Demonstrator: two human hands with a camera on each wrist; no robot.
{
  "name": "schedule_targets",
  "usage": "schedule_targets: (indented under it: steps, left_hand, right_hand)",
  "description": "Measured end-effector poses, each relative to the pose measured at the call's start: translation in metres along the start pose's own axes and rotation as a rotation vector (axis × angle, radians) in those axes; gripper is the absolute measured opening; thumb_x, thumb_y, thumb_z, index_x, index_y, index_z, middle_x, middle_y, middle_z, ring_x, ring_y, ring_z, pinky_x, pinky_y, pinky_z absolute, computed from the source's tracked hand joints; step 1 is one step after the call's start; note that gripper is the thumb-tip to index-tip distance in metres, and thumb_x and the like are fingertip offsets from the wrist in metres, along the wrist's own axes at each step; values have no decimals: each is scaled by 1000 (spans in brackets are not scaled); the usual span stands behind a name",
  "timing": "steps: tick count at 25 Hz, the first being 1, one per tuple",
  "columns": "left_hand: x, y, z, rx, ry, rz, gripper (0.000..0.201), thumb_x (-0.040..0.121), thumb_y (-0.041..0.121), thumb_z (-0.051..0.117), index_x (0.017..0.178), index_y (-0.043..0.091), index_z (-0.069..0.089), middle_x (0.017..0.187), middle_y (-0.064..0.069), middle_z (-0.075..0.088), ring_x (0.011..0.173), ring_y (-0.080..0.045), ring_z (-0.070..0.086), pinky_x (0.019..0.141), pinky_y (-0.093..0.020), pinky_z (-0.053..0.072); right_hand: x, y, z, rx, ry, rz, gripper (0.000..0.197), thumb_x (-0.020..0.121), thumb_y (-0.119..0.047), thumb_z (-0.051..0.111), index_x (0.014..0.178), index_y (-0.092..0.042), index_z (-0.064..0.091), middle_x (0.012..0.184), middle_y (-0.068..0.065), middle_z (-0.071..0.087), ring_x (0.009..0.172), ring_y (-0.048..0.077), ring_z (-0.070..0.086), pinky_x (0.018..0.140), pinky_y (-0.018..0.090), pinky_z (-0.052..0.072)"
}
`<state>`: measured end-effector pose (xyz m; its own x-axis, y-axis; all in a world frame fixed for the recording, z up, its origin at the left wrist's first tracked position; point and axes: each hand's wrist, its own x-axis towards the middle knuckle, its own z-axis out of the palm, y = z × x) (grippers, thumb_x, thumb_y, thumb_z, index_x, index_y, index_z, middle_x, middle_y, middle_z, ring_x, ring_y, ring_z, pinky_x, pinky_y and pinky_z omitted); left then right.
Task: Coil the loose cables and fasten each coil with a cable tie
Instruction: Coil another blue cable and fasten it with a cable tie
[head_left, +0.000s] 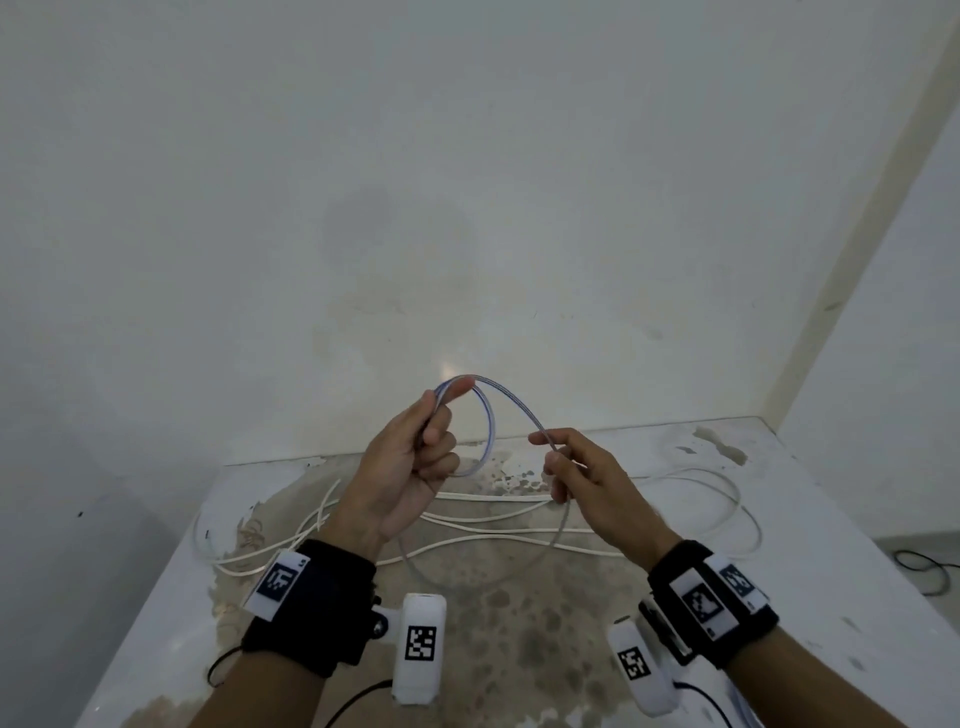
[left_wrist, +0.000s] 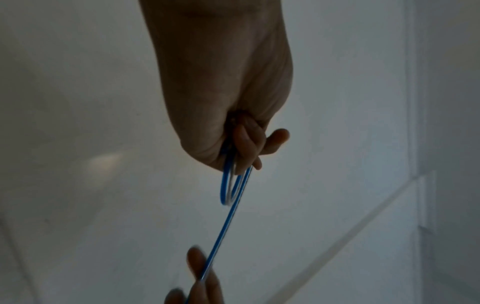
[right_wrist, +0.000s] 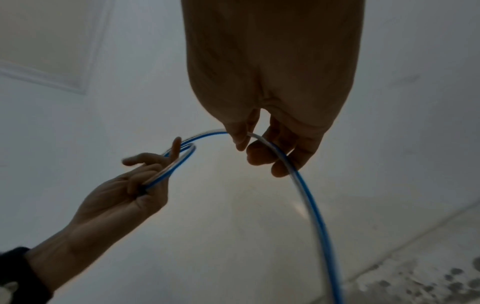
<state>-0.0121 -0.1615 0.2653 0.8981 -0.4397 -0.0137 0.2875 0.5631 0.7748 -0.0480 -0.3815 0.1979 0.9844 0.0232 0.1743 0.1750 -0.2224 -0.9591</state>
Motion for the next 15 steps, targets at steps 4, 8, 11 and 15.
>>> schedule_targets:
  steps: [4, 8, 11, 15]
  left_hand:
    - [-5, 7, -11, -62, -19, 37, 40, 103, 18, 31, 134, 4, 52, 61, 6, 43, 44, -4, 36, 46, -17, 37]
    - [-4, 0, -10, 11, 1, -30, 40, 95, 2, 29, 123, 5, 57, 73, 4, 50, 48, -7, 46, 49, -20, 43]
    - [-4, -2, -11, -3, 13, -40, 50, 87, 1, 29, 133, 2, 49, 69, 6, 45, 40, -4, 32, 42, -19, 27]
    - [-6, -1, -16, -54, 26, -1, 60, 82, 2, 30, 141, 1, 43, 66, 6, 45, 38, -2, 29, 40, -18, 24]
  right_hand:
    - [-13, 13, 3, 24, -10, 113, 26, 105, -12, 47, 116, -23, 68, 85, 7, 60, 61, 17, 55, 61, 28, 50]
    - [-19, -5, 19, 30, -97, 100, 26, 106, -10, 45, 121, -11, 66, 86, 10, 67, 55, 18, 56, 52, 29, 48]
    - [-24, -16, 26, -74, -206, 72, 29, 107, -14, 44, 129, -14, 62, 90, 6, 72, 52, 14, 56, 51, 26, 48]
    - [-37, -25, 27, -103, -276, 58, 41, 105, -14, 47, 139, -38, 42, 93, 3, 76, 52, 15, 58, 50, 18, 44]
